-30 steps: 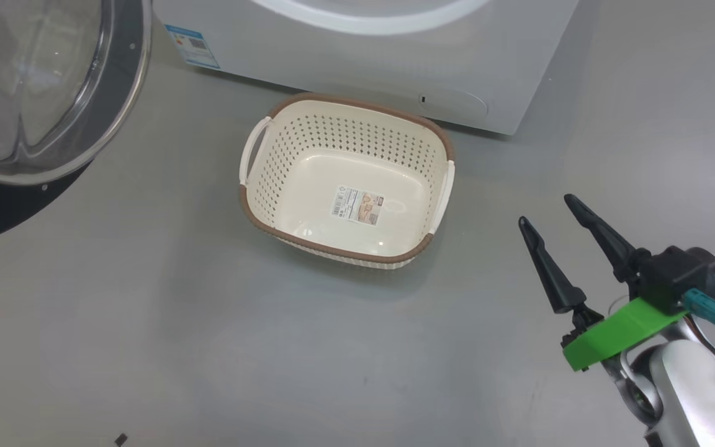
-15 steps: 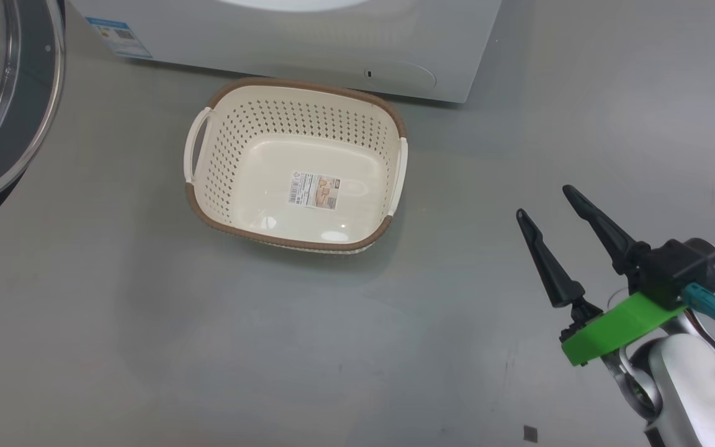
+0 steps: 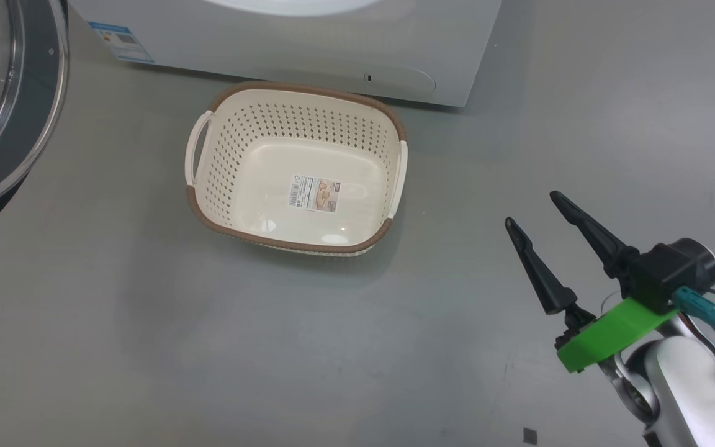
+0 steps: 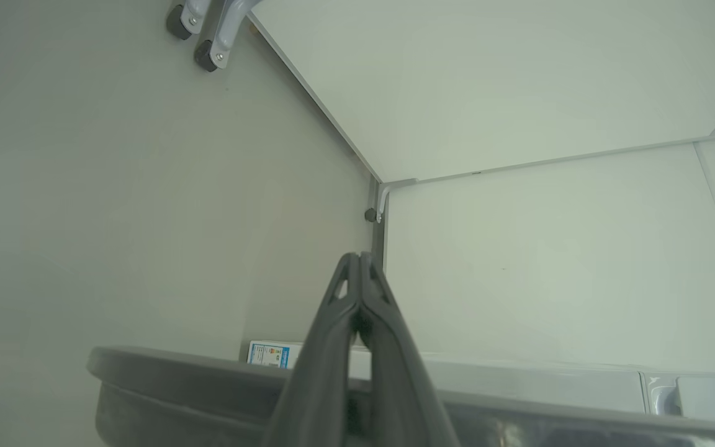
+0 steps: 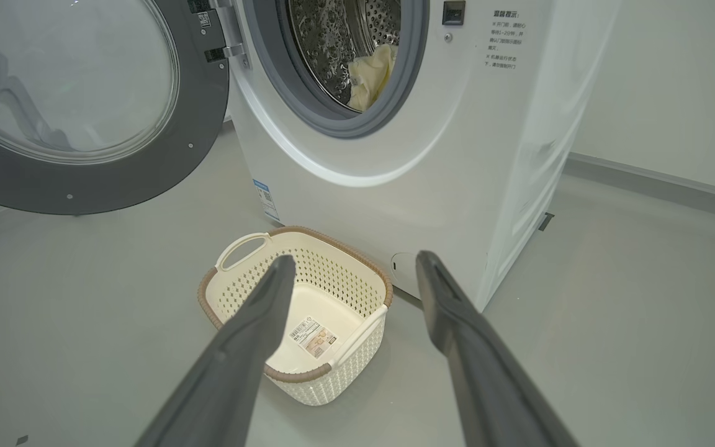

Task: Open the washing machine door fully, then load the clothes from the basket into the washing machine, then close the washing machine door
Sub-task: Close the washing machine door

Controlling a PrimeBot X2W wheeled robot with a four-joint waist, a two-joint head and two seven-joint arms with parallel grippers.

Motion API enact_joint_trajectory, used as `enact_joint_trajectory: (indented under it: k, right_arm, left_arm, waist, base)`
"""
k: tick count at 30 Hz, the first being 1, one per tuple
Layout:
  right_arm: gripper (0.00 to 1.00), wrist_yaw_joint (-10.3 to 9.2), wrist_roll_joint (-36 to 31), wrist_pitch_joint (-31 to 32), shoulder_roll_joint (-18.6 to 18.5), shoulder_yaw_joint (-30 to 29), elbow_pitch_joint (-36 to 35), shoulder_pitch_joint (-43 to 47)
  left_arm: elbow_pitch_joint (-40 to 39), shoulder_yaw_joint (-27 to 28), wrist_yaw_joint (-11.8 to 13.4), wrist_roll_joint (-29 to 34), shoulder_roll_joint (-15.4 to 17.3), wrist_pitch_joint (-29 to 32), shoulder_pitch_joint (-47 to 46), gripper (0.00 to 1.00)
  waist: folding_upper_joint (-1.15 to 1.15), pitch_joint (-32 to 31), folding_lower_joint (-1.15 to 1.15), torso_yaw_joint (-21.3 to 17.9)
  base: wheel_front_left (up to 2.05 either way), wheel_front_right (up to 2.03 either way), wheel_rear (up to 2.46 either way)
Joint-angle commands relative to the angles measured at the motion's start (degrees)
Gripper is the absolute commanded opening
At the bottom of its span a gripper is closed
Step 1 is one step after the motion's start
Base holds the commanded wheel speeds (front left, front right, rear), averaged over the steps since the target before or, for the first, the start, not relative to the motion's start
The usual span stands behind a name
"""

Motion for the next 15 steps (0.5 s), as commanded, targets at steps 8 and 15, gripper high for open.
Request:
enact_joint_trajectory:
  k: [8, 15]
  right_arm:
    - [1.0, -0.15, 0.58, 0.26, -1.2, 1.3, -2.26, -0.9]
    - [1.0, -0.15, 0.79, -0.03, -0.63, 1.18, -1.84, -1.16]
  left_arm:
    - [-0.68, -2.08, -2.16, 1.23, 3.83, 5.56, -0.63, 0.0]
    - [-1.63, -3.93, -2.74, 1.66, 3.08, 10.8, 0.54, 0.0]
  waist:
    - [0.0, 0.11, 0.0, -0.55]
    - [0.0, -0.31, 0.0, -0.92]
  base:
    - [0.0, 0.0, 0.0]
    - [0.0, 0.0, 0.0]
